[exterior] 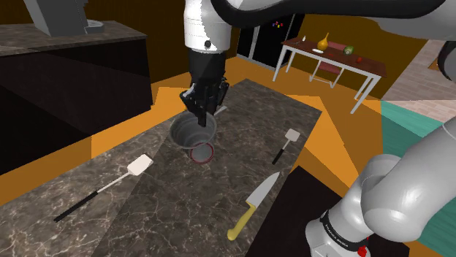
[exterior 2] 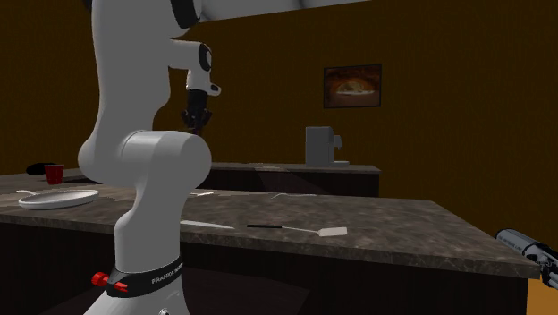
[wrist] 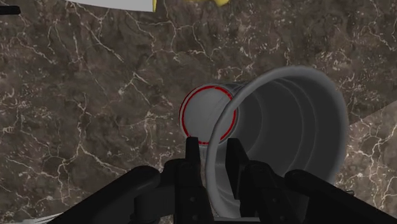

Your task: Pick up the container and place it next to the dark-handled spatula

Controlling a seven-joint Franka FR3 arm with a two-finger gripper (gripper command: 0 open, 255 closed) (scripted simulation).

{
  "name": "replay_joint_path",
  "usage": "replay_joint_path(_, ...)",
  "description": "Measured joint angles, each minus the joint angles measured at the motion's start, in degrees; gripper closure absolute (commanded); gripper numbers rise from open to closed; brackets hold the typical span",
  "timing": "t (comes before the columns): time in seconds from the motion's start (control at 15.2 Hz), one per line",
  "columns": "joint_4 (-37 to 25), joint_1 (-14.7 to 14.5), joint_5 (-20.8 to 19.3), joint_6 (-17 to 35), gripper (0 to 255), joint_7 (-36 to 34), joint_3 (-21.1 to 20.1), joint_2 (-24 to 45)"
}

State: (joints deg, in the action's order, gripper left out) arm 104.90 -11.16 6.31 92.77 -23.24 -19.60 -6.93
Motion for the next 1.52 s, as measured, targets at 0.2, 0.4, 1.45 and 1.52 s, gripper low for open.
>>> replay_joint_path(0.2,-4.59,-1.73,-0.99,-0.02,255,-4.44,-2.42,4.47)
replay_joint_path(0.4,-6.93,-2.89,-1.9,0.78,255,-7.04,-3.73,7.65)
replay_joint_path(1.45,4.18,-3.17,-2.09,12.8,255,-6.78,-3.97,8.61)
replay_joint_path(1.52,4.61,-3.23,-2.15,13.43,255,-6.89,-4.03,8.83)
